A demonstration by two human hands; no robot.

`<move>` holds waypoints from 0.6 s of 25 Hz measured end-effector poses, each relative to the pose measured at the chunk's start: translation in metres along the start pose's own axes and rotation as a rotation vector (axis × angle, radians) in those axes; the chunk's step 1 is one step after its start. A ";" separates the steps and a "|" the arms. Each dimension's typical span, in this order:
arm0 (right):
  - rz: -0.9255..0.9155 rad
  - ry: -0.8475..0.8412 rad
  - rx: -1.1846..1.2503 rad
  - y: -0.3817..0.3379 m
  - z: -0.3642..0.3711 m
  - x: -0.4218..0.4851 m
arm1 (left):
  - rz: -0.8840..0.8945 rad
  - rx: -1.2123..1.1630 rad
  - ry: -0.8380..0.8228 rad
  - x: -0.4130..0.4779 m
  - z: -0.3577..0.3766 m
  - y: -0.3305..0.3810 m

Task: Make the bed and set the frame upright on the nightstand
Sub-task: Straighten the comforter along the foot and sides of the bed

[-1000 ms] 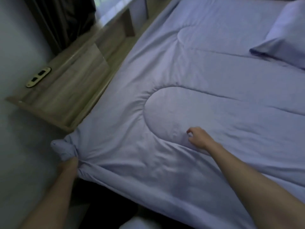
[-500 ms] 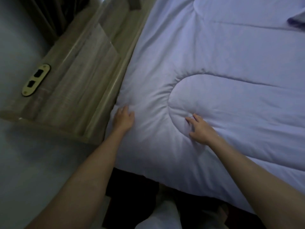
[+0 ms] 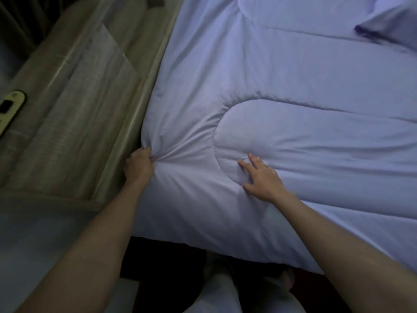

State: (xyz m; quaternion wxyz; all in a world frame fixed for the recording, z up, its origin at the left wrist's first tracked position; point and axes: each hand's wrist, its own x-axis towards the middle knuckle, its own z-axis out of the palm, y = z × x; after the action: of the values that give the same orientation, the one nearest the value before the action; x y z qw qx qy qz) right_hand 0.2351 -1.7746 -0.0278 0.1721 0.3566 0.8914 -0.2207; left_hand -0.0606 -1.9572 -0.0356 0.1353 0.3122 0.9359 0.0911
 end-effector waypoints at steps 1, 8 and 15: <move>-0.022 0.009 -0.002 -0.002 0.000 -0.002 | -0.005 0.010 0.024 -0.002 -0.001 0.000; 0.019 0.068 -0.040 0.030 0.010 -0.028 | -0.248 0.021 0.020 -0.005 0.017 0.041; 0.155 0.520 0.160 0.063 0.013 -0.012 | 0.529 -0.020 -0.065 -0.024 0.066 0.202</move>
State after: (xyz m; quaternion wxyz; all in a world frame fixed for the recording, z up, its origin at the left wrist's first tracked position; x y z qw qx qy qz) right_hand 0.2904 -1.7467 -0.0500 -0.0749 0.4809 0.8553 -0.1777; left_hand 0.0916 -1.8069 -0.0413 0.1398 0.5473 0.8160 0.1226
